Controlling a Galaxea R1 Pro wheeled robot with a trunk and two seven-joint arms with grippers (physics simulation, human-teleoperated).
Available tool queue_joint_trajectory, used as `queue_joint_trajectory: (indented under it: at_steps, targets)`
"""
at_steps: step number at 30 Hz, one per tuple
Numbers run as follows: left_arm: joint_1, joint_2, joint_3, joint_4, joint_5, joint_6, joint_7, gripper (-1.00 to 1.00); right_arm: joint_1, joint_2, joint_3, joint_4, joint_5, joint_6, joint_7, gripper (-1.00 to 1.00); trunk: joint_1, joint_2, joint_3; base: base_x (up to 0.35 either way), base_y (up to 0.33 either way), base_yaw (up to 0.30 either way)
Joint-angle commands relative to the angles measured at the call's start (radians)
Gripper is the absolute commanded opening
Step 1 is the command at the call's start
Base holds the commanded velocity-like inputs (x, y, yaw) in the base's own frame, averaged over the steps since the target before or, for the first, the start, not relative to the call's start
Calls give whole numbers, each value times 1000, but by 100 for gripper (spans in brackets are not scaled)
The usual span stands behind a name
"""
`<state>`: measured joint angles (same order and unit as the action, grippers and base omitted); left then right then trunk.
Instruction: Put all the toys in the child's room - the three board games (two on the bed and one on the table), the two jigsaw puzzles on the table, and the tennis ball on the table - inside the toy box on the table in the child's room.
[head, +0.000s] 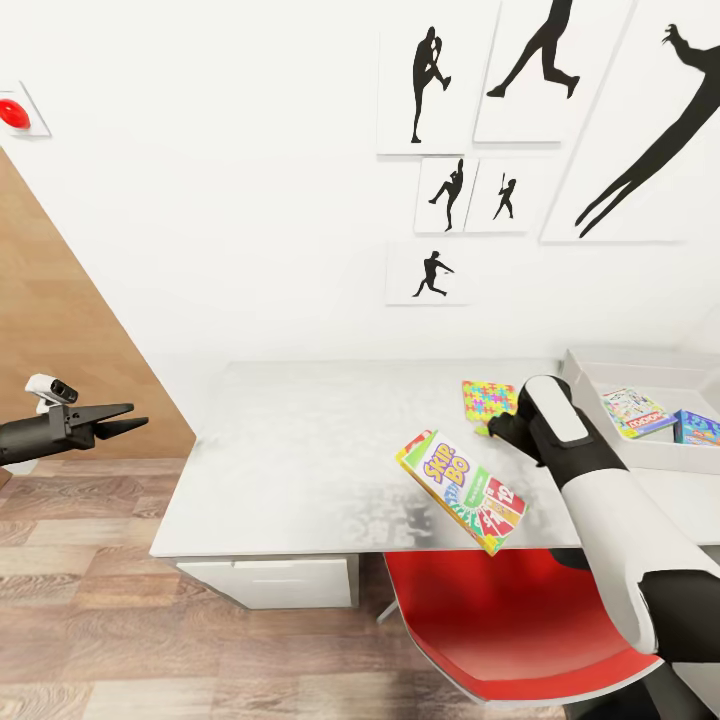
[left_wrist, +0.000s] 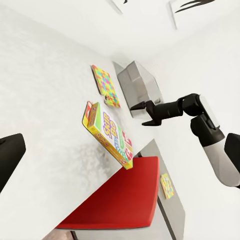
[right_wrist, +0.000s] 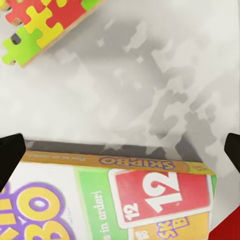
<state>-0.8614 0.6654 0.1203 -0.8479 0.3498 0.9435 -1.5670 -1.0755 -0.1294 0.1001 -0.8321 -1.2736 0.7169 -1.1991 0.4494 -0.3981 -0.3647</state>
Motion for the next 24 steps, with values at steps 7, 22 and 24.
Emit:
queue_joint_trajectory:
  at_steps: [7,22,24]
  targets:
    - [-1,0,-1,0,0,11,-4,100,0,-1,-21,-1,-7,0,-8,100,1,-2,-2,0,0,0]
    - [-1,0,-1,0,0,11,-4,100,4,0,-28,0,-10,-3,-6,100,1,-2,-2,0,0,0]
    - [-1,0,-1,0,0,11,-4,100,6,0,-30,1,-11,-3,-3,100,1,-2,-2,0,0,0]
